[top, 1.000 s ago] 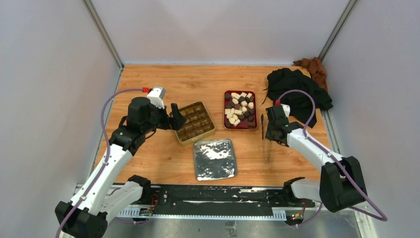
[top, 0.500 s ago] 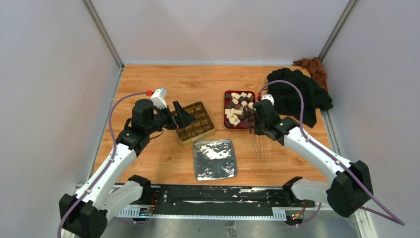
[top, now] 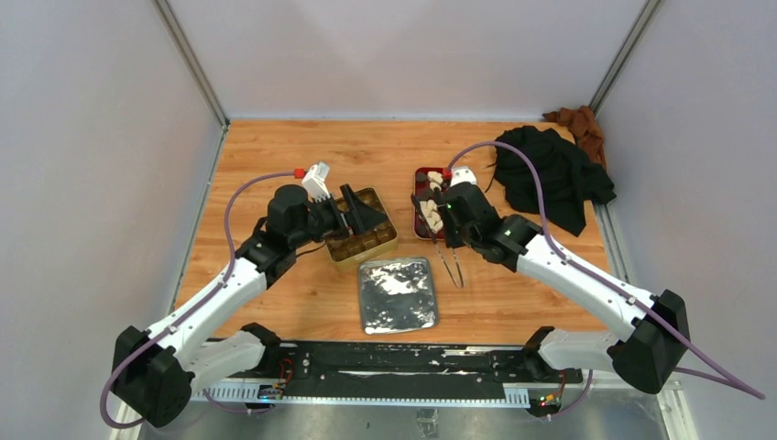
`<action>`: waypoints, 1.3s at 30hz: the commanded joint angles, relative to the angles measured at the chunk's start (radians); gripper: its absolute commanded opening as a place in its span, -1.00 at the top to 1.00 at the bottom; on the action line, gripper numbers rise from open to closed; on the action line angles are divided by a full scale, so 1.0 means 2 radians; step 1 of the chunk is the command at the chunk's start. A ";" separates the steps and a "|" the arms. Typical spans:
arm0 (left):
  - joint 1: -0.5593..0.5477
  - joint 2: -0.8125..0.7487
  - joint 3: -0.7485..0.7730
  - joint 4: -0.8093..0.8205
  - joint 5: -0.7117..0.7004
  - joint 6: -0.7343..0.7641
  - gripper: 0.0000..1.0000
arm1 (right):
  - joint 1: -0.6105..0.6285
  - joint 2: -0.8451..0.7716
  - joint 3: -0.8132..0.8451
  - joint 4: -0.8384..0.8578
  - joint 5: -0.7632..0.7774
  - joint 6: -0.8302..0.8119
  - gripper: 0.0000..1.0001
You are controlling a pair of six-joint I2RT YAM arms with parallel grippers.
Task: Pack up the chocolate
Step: Pick up the clamp from the center of the board.
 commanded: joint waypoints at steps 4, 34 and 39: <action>-0.029 0.013 0.001 0.054 -0.035 -0.037 -0.95 | 0.033 0.002 0.019 0.014 0.012 0.010 1.00; -0.088 0.092 -0.031 0.204 -0.074 -0.131 -0.36 | 0.104 -0.005 0.006 0.085 0.058 0.052 1.00; -0.089 0.102 -0.039 0.230 -0.070 -0.152 -0.15 | 0.107 -0.003 0.004 0.091 0.063 0.054 1.00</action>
